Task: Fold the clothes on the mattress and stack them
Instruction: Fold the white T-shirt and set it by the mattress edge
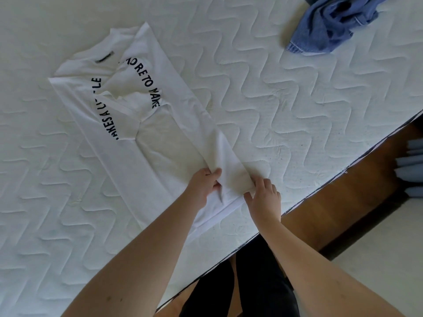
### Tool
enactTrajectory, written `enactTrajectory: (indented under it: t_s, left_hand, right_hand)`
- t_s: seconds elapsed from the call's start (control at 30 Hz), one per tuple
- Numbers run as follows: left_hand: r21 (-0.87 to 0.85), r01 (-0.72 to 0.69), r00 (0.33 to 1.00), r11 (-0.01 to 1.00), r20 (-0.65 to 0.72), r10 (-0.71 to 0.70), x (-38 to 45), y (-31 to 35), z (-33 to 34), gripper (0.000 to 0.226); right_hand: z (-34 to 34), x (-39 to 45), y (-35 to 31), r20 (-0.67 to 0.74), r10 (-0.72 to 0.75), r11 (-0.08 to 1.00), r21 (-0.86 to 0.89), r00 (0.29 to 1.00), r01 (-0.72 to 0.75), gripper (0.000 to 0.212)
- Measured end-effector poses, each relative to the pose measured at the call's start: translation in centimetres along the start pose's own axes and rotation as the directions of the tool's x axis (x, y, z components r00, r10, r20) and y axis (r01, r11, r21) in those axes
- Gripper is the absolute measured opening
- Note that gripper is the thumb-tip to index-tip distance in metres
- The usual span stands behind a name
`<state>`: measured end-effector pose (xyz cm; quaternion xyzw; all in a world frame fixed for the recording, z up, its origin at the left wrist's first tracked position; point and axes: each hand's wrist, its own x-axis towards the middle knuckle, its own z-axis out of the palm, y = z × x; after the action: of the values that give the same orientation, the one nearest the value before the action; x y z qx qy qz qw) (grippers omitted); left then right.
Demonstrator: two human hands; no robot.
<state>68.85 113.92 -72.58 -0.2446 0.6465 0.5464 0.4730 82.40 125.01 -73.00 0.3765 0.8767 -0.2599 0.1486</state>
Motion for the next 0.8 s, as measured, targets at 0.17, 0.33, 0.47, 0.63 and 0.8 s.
enactTrajectory:
  t_s: [0.17, 0.33, 0.47, 0.63, 0.8]
  left_hand:
    - [-0.015, -0.042, 0.993, 0.999, -0.113, 0.04, -1.2, -1.3, -0.3, 0.029]
    - [0.069, -0.05, 0.984, 0.996, -0.168, 0.061, -1.9, -2.7, 0.0, 0.015]
    - [0.163, 0.035, 0.988, 0.986, -0.154, -0.01, -2.5, -3.9, 0.4, 0.018]
    - [0.403, 0.06, 0.998, 0.913, -0.057, -0.041, -3.1, -4.5, -0.5, 0.018]
    - [0.401, -0.096, 0.988, 0.911, -0.077, 0.137, -2.9, -4.6, -1.2, 0.033]
  right_hand:
    - [-0.6, 0.5, 0.3, 0.042, 0.098, 0.985, 0.138, 0.994, -0.103, 0.02]
    - [-0.6, 0.0, 1.0, 0.077, 0.176, 0.944, 0.271, 0.981, -0.19, 0.01]
    - [-0.3, 0.1, 1.4, 0.081, 0.219, 0.909, 0.344, 0.972, -0.234, 0.007]
    - [0.0, -0.3, 1.7, 0.058, 0.288, 0.899, 0.328, 0.956, -0.291, 0.011]
    - [0.4, -1.4, 2.4, -0.025, 0.227, 0.926, 0.314, 0.973, -0.208, 0.022]
